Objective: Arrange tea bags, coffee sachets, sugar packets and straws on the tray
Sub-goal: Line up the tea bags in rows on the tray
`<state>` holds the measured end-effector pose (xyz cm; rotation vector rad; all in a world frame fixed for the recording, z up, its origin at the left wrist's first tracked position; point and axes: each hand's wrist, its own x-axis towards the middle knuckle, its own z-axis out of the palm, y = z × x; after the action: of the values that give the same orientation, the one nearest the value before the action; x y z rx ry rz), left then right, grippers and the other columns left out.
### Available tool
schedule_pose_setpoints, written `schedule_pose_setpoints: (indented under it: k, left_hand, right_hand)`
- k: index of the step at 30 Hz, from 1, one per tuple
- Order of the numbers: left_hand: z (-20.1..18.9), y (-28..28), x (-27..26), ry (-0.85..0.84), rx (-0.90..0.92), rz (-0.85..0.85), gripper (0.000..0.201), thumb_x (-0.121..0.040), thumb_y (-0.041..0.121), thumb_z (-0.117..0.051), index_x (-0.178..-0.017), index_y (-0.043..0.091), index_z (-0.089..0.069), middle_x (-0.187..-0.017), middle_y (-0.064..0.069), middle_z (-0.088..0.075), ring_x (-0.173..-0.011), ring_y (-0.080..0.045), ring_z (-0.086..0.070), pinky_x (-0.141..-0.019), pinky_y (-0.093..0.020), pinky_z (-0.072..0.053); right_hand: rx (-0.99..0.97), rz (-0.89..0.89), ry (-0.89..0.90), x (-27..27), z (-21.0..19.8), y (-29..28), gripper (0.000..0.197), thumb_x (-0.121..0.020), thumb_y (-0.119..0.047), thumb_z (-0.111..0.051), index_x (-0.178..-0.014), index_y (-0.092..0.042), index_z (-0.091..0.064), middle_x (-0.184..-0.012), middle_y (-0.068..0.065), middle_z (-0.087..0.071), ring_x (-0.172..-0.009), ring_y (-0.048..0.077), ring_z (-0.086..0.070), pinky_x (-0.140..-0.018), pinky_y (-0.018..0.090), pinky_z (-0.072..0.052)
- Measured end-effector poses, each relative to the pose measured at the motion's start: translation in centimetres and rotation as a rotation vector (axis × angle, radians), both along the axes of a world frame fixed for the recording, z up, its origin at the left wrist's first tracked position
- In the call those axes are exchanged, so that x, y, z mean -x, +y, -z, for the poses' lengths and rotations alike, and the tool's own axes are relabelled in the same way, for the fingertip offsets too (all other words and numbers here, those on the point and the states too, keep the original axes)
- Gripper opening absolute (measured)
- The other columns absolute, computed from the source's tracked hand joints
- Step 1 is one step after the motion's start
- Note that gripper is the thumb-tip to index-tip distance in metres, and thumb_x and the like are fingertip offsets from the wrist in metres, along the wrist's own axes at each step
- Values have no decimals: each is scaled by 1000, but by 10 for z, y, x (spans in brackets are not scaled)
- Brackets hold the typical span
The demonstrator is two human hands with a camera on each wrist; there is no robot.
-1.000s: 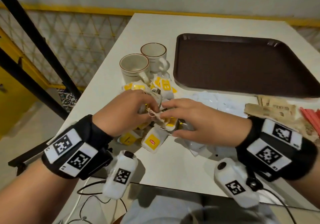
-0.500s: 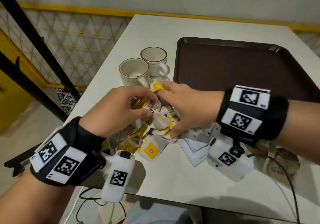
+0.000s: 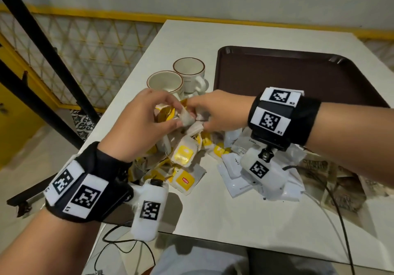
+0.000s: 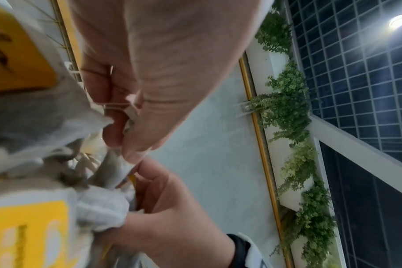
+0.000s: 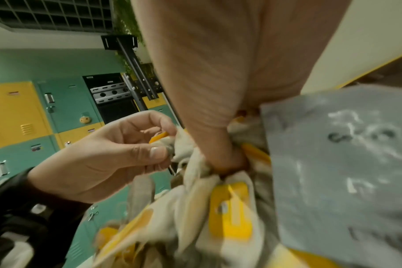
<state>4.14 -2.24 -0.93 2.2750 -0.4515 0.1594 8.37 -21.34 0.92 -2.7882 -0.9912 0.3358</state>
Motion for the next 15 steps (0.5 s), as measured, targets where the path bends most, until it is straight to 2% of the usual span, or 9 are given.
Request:
schedule_pose_setpoints:
  k: [2,4,6,7,9,11,12,15]
  left_hand:
    - [0,0,-1,2,36,-33,20,-80,25,-75,-92,33,-62,-92,14,-55,-61,-3,-46,-59,-19,-36]
    - [-1,0,-1,19,76,-31,18,-82,22,-73,-92,31,-60,-87,13,-58,-63,-8,-50,-60,-25,-43]
    - [-5,-2,-1,50,149,-23,19,-85,16,-69,-91,29,-57,-103,7,-63,-73,-21,-62,-70,-42,-55]
    - [-8,-3,0,60,188,-26,20,-87,12,-66,-90,28,-54,-111,6,-63,-75,-23,-65,-73,-44,-56]
    - [-17,-6,0,56,295,-15,23,-90,5,-61,-88,26,-50,-118,6,-60,-74,-20,-65,-72,-40,-57]
    - [-28,-13,-1,24,396,10,26,-92,0,-54,-89,26,-50,-115,0,-60,-74,-16,-64,-69,-36,-57]
    - [-33,-17,-4,15,442,21,27,-93,-1,-51,-92,25,-51,-111,-3,-61,-72,-14,-64,-67,-34,-57]
    - [-42,-42,-12,84,557,45,29,-94,-5,-43,-96,21,-55,-95,-4,-57,-65,-13,-58,-60,-28,-54]
  right_hand:
    - [-79,35,-21,-4,-5,-4,18,-84,-11,-61,-101,-14,-55,-74,-13,-43,-67,7,-42,-55,12,-32]
    - [-135,69,-9,-7,-11,-8,18,-82,-8,-63,-98,-14,-58,-76,-15,-45,-67,1,-43,-56,9,-32]
    - [-213,90,-5,-8,-22,-14,19,-79,-6,-64,-94,-15,-58,-78,-15,-48,-67,-1,-44,-56,10,-33]
    - [-252,109,-10,-7,-28,-18,19,-78,-6,-65,-93,-16,-58,-78,-14,-48,-64,-1,-44,-54,13,-32]
    - [-358,181,-26,-4,-41,-28,19,-79,-7,-67,-91,-18,-57,-72,-11,-48,-53,-1,-45,-49,13,-33]
    - [-552,273,28,1,-49,-38,19,-82,-6,-68,-91,-18,-57,-70,-6,-53,-48,-3,-47,-46,10,-38]
    - [-677,311,71,3,-52,-43,20,-83,-4,-69,-89,-19,-57,-73,0,-58,-52,0,-51,-47,14,-42]
    - [-991,386,185,9,-54,-58,25,-83,1,-68,-86,-19,-54,-91,21,-63,-68,22,-55,-46,23,-46]
